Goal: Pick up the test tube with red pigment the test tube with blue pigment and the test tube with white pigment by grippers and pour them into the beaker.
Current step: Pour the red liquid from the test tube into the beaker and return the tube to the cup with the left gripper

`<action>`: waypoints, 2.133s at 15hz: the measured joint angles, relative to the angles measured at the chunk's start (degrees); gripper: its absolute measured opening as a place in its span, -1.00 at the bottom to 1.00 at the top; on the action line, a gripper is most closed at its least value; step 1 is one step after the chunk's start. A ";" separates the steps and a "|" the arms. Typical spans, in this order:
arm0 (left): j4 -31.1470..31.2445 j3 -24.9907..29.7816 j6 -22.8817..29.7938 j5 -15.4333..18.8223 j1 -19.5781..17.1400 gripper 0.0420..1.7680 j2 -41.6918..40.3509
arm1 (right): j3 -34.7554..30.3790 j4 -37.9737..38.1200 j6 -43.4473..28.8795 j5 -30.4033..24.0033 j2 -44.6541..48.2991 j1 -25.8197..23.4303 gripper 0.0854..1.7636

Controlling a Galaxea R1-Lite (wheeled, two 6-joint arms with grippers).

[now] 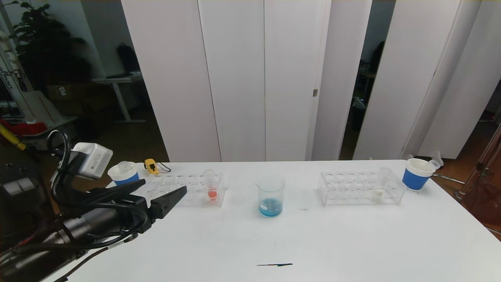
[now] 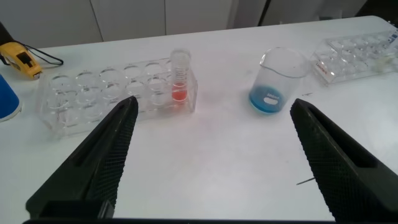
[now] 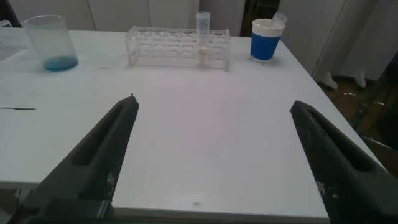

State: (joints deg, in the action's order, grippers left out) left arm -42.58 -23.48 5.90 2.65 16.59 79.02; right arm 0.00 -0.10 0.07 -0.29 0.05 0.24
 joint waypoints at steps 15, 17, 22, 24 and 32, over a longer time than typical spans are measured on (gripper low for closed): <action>-21.58 1.00 3.77 -0.85 3.06 0.98 24.28 | 0.00 0.00 0.02 -0.01 0.00 0.00 0.98; -24.87 0.02 4.05 -3.06 2.91 0.98 27.16 | 0.00 -0.01 0.00 -0.04 0.00 0.00 0.98; -31.67 -2.40 3.99 -8.29 3.06 0.98 33.66 | 0.00 0.00 0.00 -0.01 0.00 0.00 0.98; -34.05 -3.52 3.50 -10.17 3.11 0.98 35.76 | 0.00 0.00 0.00 -0.04 0.00 0.00 0.98; -37.95 -8.29 1.97 -15.95 4.24 0.98 42.45 | 0.00 0.00 0.02 -0.01 0.00 0.00 0.98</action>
State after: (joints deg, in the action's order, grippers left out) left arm -80.53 -31.77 7.88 -13.30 20.83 121.47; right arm 0.00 -0.10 0.10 -0.30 0.05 0.24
